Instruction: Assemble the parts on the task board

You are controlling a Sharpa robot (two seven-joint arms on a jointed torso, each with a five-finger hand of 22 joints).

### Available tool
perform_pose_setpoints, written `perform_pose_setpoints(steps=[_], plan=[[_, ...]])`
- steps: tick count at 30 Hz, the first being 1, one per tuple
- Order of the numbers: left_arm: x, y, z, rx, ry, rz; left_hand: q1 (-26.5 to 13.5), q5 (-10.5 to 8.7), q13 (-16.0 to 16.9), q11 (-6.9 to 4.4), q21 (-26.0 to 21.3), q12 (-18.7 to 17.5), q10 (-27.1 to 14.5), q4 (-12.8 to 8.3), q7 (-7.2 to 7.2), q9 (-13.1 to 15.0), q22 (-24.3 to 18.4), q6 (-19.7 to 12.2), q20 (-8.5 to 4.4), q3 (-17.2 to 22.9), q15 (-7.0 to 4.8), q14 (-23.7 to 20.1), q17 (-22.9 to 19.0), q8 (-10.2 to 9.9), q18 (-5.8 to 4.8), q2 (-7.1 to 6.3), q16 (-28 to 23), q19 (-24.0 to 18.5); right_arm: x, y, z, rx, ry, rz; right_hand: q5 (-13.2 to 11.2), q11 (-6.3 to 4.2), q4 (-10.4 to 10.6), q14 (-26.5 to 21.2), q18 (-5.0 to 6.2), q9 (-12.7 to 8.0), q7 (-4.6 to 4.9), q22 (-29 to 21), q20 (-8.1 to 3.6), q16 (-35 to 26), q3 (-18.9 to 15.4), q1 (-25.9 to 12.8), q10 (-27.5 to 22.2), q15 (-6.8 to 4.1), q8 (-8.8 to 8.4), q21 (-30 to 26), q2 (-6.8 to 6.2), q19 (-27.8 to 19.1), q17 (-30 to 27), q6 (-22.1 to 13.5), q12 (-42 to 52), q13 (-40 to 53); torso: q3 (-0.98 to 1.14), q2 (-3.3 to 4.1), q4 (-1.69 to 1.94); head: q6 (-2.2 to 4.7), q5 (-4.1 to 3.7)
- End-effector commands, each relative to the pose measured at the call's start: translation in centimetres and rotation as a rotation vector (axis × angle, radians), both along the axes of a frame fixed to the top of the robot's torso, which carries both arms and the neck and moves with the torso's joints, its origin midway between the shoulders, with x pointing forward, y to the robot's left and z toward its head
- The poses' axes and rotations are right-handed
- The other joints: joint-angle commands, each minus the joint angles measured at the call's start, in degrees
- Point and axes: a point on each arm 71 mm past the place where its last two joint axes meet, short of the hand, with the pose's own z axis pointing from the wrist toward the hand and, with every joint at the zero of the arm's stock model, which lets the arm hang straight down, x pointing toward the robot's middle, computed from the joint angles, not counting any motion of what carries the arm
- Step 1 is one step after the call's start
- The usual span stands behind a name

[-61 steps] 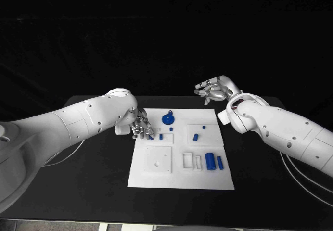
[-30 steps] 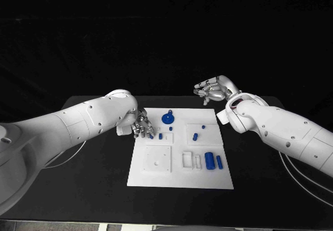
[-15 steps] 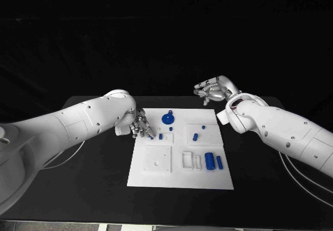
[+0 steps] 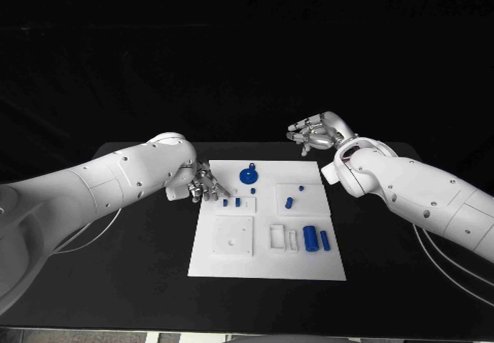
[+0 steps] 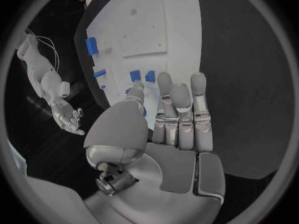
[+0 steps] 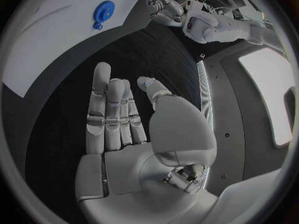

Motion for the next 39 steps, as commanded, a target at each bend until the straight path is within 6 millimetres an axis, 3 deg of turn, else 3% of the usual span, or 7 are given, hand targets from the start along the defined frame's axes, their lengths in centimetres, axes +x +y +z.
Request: perform_pose_setpoints(steps=[1, 7, 11, 14, 23, 30, 39], plan=[[0.1, 0.2, 0.3, -0.033, -0.017, 0.03, -0.8, -0.39, -0.2, 0.28, -0.4, -0.1, 1.9, 1.0, 0.1, -0.1, 0.9, -0.3, -0.34, -0.9, -0.25, 0.1, -0.1, 0.1, -1.24, -0.23, 0.0, 0.3, 0.0, 0.0, 0.0, -0.008, -0.004, 0.011, 0.3, 0.0, -0.2, -0.3, 0.67, -0.1, 0.15, 0.1, 0.23, 0.1, 0.4, -0.6, -0.1, 0.02, -0.27, 0.0, -0.25, 1.4, 0.0, -0.2, -0.1, -0.1, -0.01, -0.04, 0.07, 0.14, -0.12], [0.3, 0.9, 1.5, -0.166, -0.062, 0.093, 1.0, -0.24, -0.5, 0.75, -1.3, -1.3, -0.1, 1.1, 0.83, -0.6, 0.6, -2.3, -0.03, -0.5, 0.31, -1.5, -0.6, -0.3, -1.55, 1.01, -1.3, -0.7, 0.0, -0.2, 0.0, -0.01, -0.005, 0.007, 0.3, 0.05, -0.2, -0.3, 0.67, -0.1, 0.25, 0.1, 0.24, 0.1, 0.4, -0.6, -0.1, 0.04, -0.29, -0.1, -0.24, 1.5, 0.0, -0.7, -0.2, -0.1, -0.04, -0.06, 0.15, 0.6, -0.42], [0.3, 1.2, 3.0, -0.23, -0.207, 0.102, 7.8, 7.29, -4.2, 2.41, -6.9, -6.5, -6.4, -4.7, 1.67, -1.0, -3.4, -3.9, 2.3, 1.0, 2.61, -6.6, -4.8, 1.1, -1.41, 5.43, -8.7, -4.9, 0.0, -0.5, 0.0, -0.013, -0.006, 0.001, 0.3, 0.05, -0.2, -0.3, 0.68, -0.1, 0.29, 0.1, 0.25, 0.1, 0.4, -0.5, -0.1, 0.05, -0.29, -0.1, -0.24, 1.5, 0.0, -0.8, -0.2, -0.1, -0.04, -0.05, 0.21, 0.96, -0.64], [0.1, 0.8, 4.2, -0.292, -0.339, 0.065, 12.4, 5.4, -11.2, 3.96, -12.7, -14.0, -8.5, -9.0, 2.56, -2.1, -9.1, -4.5, 4.18, 1.9, 4.59, -9.1, -9.3, 0.7, -1.14, 6.68, -16.6, -6.8, 0.0, -0.7, 0.0, -0.014, -0.007, -0.003, 0.3, 0.05, -0.2, -0.3, 0.69, -0.1, 0.3, 0.1, 0.25, 0.1, 0.5, -0.5, -0.1, 0.05, -0.29, -0.1, -0.25, 1.5, 0.0, -0.9, -0.2, -0.1, -0.05, -0.04, 0.24, 1.27, -0.72], [-1.2, -1.6, 5.9, -0.378, -0.566, -0.101, 18.1, 9.34, -17.1, 6.1, -10.1, -24.3, -9.2, -19.6, 4.49, -6.0, -3.0, -4.8, 4.89, 11.7, 5.31, -6.6, -15.6, -0.2, 1.75, 5.44, -24.5, -9.4, 0.0, -1.0, 0.1, -0.009, -0.021, -0.023, 0.3, 0.45, -0.6, -1.6, 0.65, -0.1, 0.56, -0.7, 0.61, -1.5, 1.1, -0.2, -1.2, 0.44, -0.29, -1.2, -0.42, 0.3, -1.1, -1.4, -1.6, -1.1, -0.4, -0.18, 0.08, 2.67, -1.02], [-2.0, -4.2, 5.6, -0.316, -0.699, -0.271, 15.3, 3.16, -17.3, 6.34, -8.8, -24.8, -11.4, -18.6, 4.22, -6.1, -2.3, -5.8, 4.6, 12.2, 4.62, -1.4, -14.3, -0.4, 2.75, 4.82, -21.6, -5.0, 0.2, -1.1, -0.1, 0.008, -0.024, -0.035, 0.3, 0.91, -1.5, -2.3, 0.6, -0.1, 0.81, -4.7, 1.18, -4.8, 2.6, -0.2, -0.1, 1.0, -0.26, -4.6, -0.65, 0.0, -4.9, -1.4, -6.7, -7.2, -0.22, -0.11, 0.09, 3.68, -1.06], [-2.5, -6.8, 4.0, -0.255, -0.745, -0.449, 14.5, 5.73, -17.3, 6.72, -8.6, -24.8, -13.4, -17.9, 4.16, -6.2, -3.1, -6.7, 4.25, 13.1, 4.29, 1.5, -12.2, -0.4, 3.34, 3.32, -18.1, -0.8, 0.3, -0.6, -0.1, 0.022, -0.025, -0.027, 0.4, 1.02, -2.1, -2.4, 0.52, -0.1, 0.87, -6.8, 1.21, -4.9, 2.3, -0.3, -0.3, 1.05, -0.26, -5.6, -0.45, 0.8, -6.2, -1.6, -6.4, -9.1, -0.02, 0.15, -0.13, 4.27, -0.8]])
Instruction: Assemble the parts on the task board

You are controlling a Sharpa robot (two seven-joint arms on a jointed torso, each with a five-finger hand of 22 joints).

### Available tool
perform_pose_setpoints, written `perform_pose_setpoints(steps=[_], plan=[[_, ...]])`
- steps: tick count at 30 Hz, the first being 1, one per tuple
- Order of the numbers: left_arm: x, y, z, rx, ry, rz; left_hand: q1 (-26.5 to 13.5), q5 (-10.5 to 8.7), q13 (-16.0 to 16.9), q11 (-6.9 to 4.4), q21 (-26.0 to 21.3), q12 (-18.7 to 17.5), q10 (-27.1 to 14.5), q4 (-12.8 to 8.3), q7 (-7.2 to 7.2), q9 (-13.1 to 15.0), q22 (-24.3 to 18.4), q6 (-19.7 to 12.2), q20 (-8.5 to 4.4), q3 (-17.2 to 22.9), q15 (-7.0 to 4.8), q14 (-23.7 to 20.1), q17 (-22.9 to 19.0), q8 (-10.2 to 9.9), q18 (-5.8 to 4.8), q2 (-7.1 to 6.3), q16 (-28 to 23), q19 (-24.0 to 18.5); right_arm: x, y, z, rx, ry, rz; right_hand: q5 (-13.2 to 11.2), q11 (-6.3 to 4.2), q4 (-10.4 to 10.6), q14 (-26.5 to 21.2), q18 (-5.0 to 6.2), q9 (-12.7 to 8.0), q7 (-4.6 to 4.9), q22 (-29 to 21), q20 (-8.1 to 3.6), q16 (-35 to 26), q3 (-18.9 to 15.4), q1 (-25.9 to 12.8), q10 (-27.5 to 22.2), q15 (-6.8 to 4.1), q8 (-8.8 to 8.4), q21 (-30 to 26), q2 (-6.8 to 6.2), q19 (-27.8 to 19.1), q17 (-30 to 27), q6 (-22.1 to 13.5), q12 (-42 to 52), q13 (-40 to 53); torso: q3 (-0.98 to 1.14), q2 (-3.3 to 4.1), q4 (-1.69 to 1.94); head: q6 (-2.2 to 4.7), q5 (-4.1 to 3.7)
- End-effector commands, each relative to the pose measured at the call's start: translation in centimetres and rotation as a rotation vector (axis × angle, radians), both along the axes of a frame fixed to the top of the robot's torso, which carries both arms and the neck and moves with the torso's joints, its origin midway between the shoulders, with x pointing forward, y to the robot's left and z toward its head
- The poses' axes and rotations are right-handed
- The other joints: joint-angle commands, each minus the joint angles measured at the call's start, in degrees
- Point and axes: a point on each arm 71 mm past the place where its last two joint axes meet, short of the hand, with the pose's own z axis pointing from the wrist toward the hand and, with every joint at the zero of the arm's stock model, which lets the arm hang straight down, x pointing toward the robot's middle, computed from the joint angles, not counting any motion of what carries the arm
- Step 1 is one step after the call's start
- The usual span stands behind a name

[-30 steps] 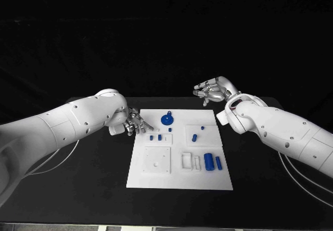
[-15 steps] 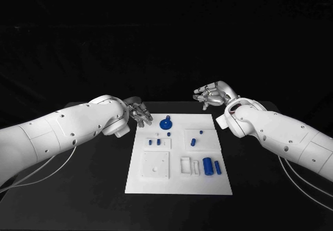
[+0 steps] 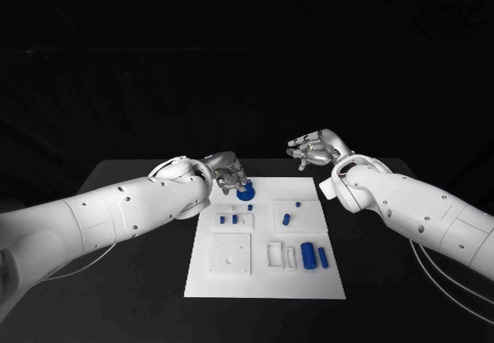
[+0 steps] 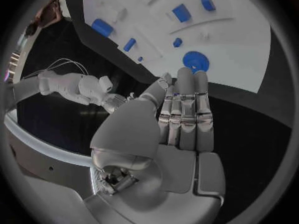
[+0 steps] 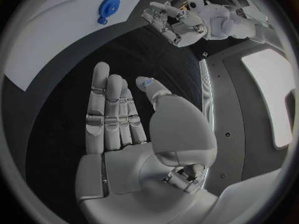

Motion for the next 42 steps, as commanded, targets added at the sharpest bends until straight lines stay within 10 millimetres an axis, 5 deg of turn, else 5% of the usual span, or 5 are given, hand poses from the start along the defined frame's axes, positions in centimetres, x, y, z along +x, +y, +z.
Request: perform_pose_setpoints(steps=[1, 18, 25, 42], plan=[[-0.3, -1.0, -0.1, 0.05, -0.104, -0.115, 0.2, 0.42, -0.1, 0.08, 0.4, -0.2, -0.7, -0.2, -0.07, -0.1, 0.6, -0.1, -0.01, 0.8, 0.05, 0.0, 0.5, -0.2, 1.13, -0.62, 0.8, 0.6, 0.0, 0.3, 0.1, 0.013, -0.015, 0.01, 0.4, 0.11, -0.3, -0.5, 0.86, -0.1, 0.13, -0.2, 0.26, -0.2, 0.1, -0.1, 0.0, 0.03, -0.27, -0.1, -0.22, 0.8, -0.1, -0.4, 0.3, -0.1, 0.14, 0.15, -0.05, 0.17, 0.07], [-0.8, -2.4, -3.1, 0.123, -0.075, -0.211, -0.7, 0.54, -0.1, 0.53, 3.4, -0.2, -2.8, -0.4, -0.04, -0.1, 4.6, -0.9, 0.09, 4.3, 0.12, -1.4, 2.3, -0.2, 1.38, -2.55, 8.2, 0.2, -0.2, 1.3, 0.3, 0.023, -0.016, 0.035, 0.5, 0.1, -0.6, -0.6, 0.83, -0.1, 0.12, -1.2, 0.24, 0.1, 0.0, -0.2, -0.1, 0.01, -0.27, -0.3, -0.08, 1.1, -0.7, -0.4, 0.8, -1.0, 0.36, 0.94, -1.16, 0.76, 0.58], [-0.8, -2.3, -4.0, 0.172, -0.049, -0.215, -1.0, 0.0, -0.1, 0.97, 3.8, -0.2, -5.4, 0.0, -0.02, -0.2, 4.5, -2.3, 0.09, 3.5, 0.07, -1.3, 2.3, -0.3, 1.24, -3.7, 9.4, 0.3, -0.3, 1.3, 0.4, 0.023, -0.018, 0.037, 0.6, 0.1, -0.6, -0.6, 0.83, -0.1, 0.13, -1.2, 0.23, 0.2, 0.0, -0.2, -0.1, 0.01, -0.27, -0.2, -0.11, 1.1, -0.8, -0.4, 0.9, -1.1, 0.39, 1.09, -1.2, 0.76, 0.66], [-0.2, -1.5, -4.8, 0.202, -0.044, -0.179, 0.3, 0.42, -0.1, 1.38, 5.0, -0.2, -7.7, 1.1, -0.14, -0.2, 4.5, -3.4, 0.13, 2.5, 0.15, -1.4, 1.9, -0.2, 1.45, -3.85, 11.9, 0.7, -0.4, 1.4, 0.5, 0.024, -0.02, 0.04, 0.7, 0.1, -0.6, -0.7, 0.83, -0.1, 0.14, -1.3, 0.23, 0.2, 0.1, -0.1, -0.1, 0.01, -0.28, -0.2, -0.13, 1.1, -0.8, -0.5, 0.9, -1.1, 0.33, 1.01, -1.17, 0.26, 0.19]])
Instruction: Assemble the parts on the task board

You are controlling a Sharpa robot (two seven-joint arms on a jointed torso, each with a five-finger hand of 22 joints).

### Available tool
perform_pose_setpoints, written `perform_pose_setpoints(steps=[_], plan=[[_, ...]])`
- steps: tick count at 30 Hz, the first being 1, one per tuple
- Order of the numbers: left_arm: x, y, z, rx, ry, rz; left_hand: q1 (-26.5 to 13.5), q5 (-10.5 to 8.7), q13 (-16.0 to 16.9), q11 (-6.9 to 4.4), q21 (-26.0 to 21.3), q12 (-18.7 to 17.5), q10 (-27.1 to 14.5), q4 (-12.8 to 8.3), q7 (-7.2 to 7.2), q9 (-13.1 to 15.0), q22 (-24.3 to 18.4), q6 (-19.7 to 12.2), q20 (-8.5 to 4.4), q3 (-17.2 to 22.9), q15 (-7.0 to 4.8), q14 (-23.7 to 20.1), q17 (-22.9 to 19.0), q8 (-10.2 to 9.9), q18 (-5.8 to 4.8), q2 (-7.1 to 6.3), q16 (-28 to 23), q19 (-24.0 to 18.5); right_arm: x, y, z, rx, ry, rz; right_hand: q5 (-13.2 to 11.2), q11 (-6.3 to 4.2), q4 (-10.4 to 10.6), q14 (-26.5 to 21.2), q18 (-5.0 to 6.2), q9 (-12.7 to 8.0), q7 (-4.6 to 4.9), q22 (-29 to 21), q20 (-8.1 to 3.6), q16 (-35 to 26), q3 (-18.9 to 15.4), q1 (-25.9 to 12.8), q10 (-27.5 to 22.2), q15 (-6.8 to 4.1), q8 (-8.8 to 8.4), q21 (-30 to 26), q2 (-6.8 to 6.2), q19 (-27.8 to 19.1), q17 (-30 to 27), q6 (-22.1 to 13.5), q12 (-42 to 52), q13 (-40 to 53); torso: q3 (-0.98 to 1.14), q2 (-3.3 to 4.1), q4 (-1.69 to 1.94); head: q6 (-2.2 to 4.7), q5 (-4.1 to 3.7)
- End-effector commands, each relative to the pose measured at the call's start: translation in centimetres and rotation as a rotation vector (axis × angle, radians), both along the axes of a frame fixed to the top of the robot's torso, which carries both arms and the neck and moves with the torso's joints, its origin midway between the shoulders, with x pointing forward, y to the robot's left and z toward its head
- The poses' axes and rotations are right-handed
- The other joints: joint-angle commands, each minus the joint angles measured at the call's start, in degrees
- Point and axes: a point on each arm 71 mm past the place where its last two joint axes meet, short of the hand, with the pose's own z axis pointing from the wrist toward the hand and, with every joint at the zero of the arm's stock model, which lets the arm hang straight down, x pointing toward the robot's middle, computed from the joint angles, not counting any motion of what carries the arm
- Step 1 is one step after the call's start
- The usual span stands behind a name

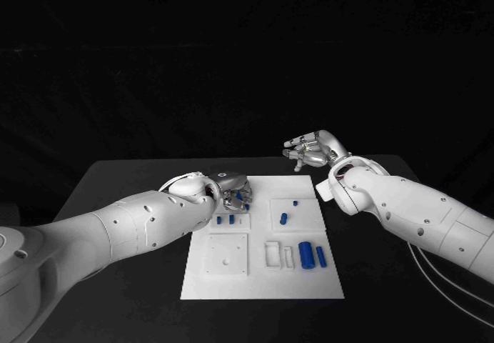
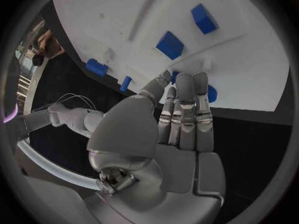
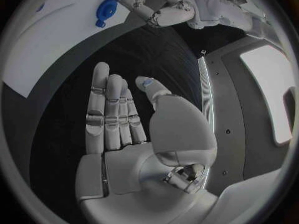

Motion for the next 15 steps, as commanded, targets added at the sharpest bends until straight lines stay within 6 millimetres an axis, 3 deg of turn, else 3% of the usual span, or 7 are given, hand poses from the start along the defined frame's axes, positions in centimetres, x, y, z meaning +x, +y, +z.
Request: perform_pose_setpoints(steps=[1, 15], plan=[[-0.02, -0.08, -0.17, 0.015, 0.003, -0.005, 0.3, 0.08, 0.0, 0.0, 0.3, -0.2, -0.4, 0.1, 0.15, -0.1, 1.1, -0.4, 0.04, -0.1, -0.06, -0.3, -0.1, -0.2, 0.54, 0.0, 0.3, 0.2, -0.05, 0.12, 0.1, 0.003, -0.009, 0.009, 0.2, 0.09, -0.3, -0.3, 0.86, -0.1, -0.02, -0.1, 0.26, 0.2, 0.1, -0.1, -0.1, 0.0, -0.28, -0.1, -0.13, 1.1, -0.1, -0.3, 0.3, -0.1, 0.01, -0.07, 0.04, -0.12, -0.12], [0.19, -0.04, -0.56, 0.022, 0.015, 0.001, -0.4, 0.07, -0.1, -0.36, 3.4, -0.3, 0.9, 0.3, 0.09, -0.1, 1.2, -0.4, -0.06, 3.4, -0.28, -0.5, -0.3, -0.2, 0.77, 0.46, 2.8, -0.7, -0.09, 0.1, 0.13, 0.002, -0.009, 0.01, 0.3, 0.08, -0.3, -0.2, 0.86, -0.1, -0.04, -0.2, 0.24, 0.3, 0.1, -0.2, -0.1, -0.01, -0.26, 0.0, -0.17, 1.1, -0.2, -0.2, 0.4, -0.3, 0.01, -0.05, 0.06, -0.2, -0.44]])
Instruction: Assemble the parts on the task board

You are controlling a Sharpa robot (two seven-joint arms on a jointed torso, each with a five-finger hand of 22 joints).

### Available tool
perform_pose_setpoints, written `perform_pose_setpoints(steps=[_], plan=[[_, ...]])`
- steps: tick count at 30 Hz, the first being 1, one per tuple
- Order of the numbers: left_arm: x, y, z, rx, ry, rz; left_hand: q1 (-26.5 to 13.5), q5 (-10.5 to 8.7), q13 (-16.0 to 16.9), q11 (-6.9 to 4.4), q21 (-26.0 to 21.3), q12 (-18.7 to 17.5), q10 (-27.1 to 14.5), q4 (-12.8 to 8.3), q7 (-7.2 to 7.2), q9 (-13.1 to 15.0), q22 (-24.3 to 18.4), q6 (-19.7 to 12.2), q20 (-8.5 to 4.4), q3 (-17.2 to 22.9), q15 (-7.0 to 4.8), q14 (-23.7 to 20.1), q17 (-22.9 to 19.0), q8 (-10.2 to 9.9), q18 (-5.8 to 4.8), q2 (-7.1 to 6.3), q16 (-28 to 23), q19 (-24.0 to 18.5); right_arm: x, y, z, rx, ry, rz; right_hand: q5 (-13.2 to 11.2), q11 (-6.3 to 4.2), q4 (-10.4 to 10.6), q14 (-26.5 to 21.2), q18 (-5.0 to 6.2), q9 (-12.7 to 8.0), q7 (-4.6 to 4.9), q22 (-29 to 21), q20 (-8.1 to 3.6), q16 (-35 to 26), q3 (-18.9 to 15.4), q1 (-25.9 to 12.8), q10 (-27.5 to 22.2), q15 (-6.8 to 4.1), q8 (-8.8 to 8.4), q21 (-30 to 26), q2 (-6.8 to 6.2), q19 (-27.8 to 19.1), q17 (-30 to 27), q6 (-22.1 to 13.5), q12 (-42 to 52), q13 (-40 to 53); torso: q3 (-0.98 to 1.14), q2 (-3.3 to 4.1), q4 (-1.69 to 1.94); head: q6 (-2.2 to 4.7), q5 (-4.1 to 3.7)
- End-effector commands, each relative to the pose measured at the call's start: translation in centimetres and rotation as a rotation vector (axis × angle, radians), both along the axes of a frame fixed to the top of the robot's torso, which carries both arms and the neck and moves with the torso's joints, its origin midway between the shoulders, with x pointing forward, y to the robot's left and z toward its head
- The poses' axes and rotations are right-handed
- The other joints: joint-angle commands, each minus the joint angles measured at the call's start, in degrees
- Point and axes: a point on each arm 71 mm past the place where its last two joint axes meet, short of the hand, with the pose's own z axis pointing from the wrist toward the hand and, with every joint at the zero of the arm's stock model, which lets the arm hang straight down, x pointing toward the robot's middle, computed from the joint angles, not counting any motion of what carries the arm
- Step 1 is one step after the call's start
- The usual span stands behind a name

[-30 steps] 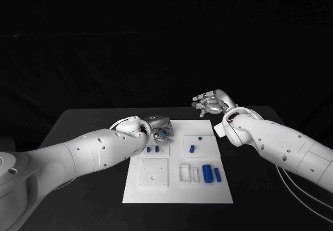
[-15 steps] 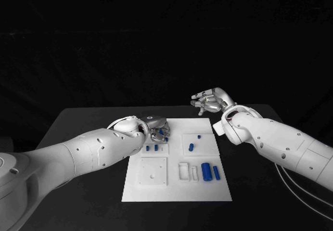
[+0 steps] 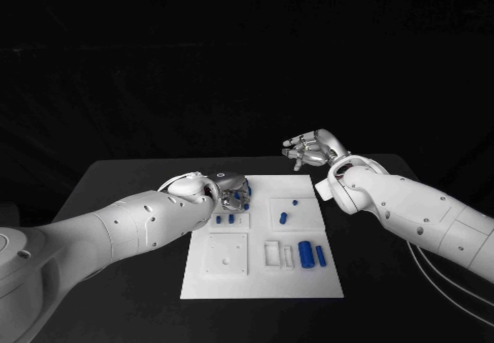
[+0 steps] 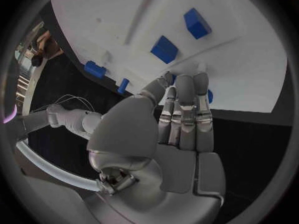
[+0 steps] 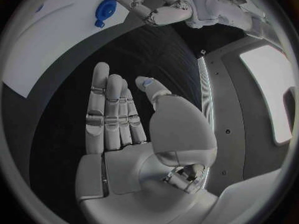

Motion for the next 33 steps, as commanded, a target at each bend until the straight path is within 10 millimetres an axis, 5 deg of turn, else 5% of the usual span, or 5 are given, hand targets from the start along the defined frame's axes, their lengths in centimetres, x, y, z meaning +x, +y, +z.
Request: perform_pose_setpoints(steps=[1, 21, 33], plan=[[-0.05, -0.36, -0.21, 0.008, 0.011, -0.01, -0.3, 0.0, -0.1, -0.04, 0.3, -0.3, 0.5, 0.1, -0.25, -0.1, 1.2, -0.3, -0.24, 0.5, -0.2, -0.3, -0.2, -0.2, 0.75, 0.26, 0.3, -0.5, -0.06, 0.03, 0.08, 0.001, -0.008, 0.008, 0.3, 0.08, -0.3, -0.2, 0.86, -0.1, -0.03, -0.2, 0.24, 0.3, 0.1, -0.2, -0.1, -0.01, -0.26, 0.0, -0.17, 1.1, -0.2, -0.3, 0.4, -0.1, -0.03, -0.05, 0.09, -0.21, -0.4], [-0.06, -0.7, -0.82, 0.013, 0.044, -0.008, -0.5, -1.29, -0.1, -0.97, 0.7, -0.3, 0.5, 1.0, -1.56, -0.2, 1.1, -3.2, -1.04, 0.7, -1.06, 0.0, -0.3, -0.3, -0.21, -0.14, 0.9, -0.4, -0.09, 0.28, 0.11, 0.003, -0.005, 0.015, 0.3, 0.05, -0.4, -0.2, 0.85, -0.1, -0.04, -0.2, 0.22, 0.4, 0.1, -0.1, -0.1, -0.05, -0.27, 0.2, -0.16, 1.1, -0.2, -0.2, 0.5, -0.2, 0.04, 0.08, -0.07, -0.21, -0.58], [0.02, -0.43, -1.17, 0.029, 0.066, 0.0, -0.1, -1.31, 0.0, -1.36, 1.2, -0.2, 4.1, 1.7, -0.41, 0.0, 1.2, 1.1, -1.12, 1.5, -1.06, 0.3, -0.2, -0.1, -0.17, 1.28, 1.5, -0.3, -0.08, 0.35, 0.09, 0.003, -0.003, 0.018, 0.3, 0.03, -0.4, -0.2, 0.85, -0.1, -0.07, -0.2, 0.21, 0.5, 0.2, -0.1, 0.0, -0.06, -0.27, 0.2, -0.16, 1.1, -0.2, -0.1, 0.6, -0.2, 0.05, 0.07, 0.05, -0.38, -0.69]])
